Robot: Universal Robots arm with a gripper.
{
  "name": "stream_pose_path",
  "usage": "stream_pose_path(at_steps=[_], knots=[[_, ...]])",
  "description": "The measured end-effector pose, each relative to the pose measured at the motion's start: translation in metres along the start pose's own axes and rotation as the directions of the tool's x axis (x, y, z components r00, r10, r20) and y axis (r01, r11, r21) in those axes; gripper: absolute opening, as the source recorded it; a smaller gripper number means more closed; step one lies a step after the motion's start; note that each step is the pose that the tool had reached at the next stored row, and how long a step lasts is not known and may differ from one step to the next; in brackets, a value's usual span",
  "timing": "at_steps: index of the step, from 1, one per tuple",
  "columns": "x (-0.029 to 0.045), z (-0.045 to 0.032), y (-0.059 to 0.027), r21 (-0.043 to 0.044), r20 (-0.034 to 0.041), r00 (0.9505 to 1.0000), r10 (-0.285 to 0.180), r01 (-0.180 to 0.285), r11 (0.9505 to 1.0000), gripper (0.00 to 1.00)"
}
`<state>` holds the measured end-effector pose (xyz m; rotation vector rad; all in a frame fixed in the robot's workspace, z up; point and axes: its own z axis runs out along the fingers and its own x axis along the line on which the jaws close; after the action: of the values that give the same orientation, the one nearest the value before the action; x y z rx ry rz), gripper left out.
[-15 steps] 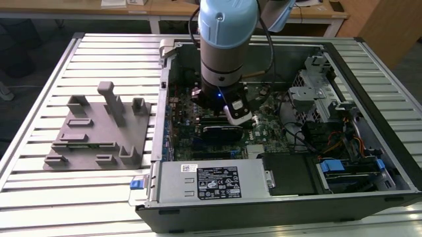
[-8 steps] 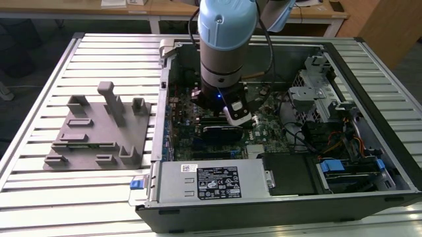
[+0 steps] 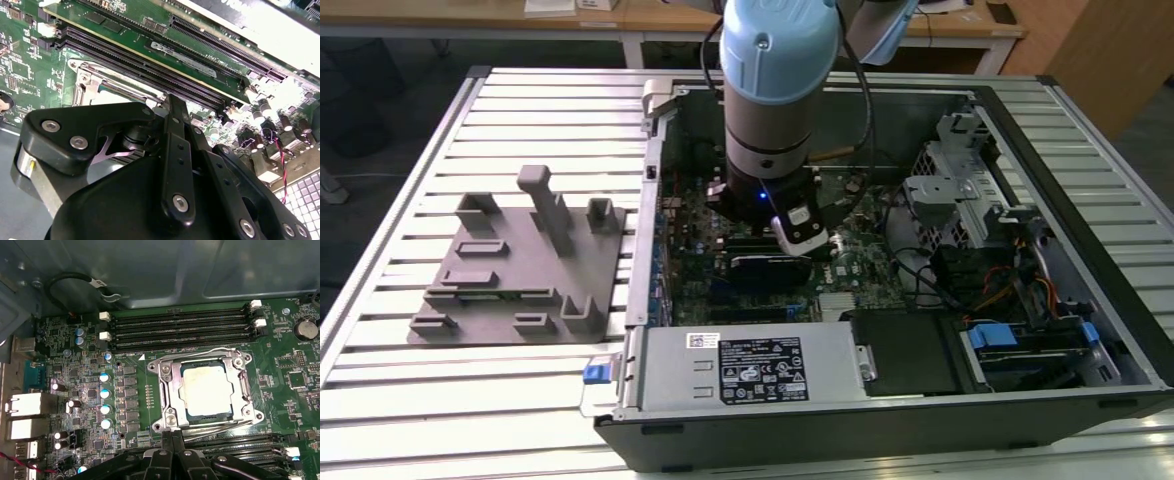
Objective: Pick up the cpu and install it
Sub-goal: 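Install the second cpu locking lever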
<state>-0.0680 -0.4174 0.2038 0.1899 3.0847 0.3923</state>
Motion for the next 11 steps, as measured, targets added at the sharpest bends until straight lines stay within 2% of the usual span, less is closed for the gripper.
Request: stream_pose_path(at_steps=[6, 11], knots=[[0.0, 0.0001, 0.0, -0.0003, 0.0, 1.0, 0.0, 0.0, 1.0, 0.11], [0.0015, 0.0004, -0.0003, -0.0038, -0.0004, 1.0, 0.0, 0.0, 1.0, 0.11]])
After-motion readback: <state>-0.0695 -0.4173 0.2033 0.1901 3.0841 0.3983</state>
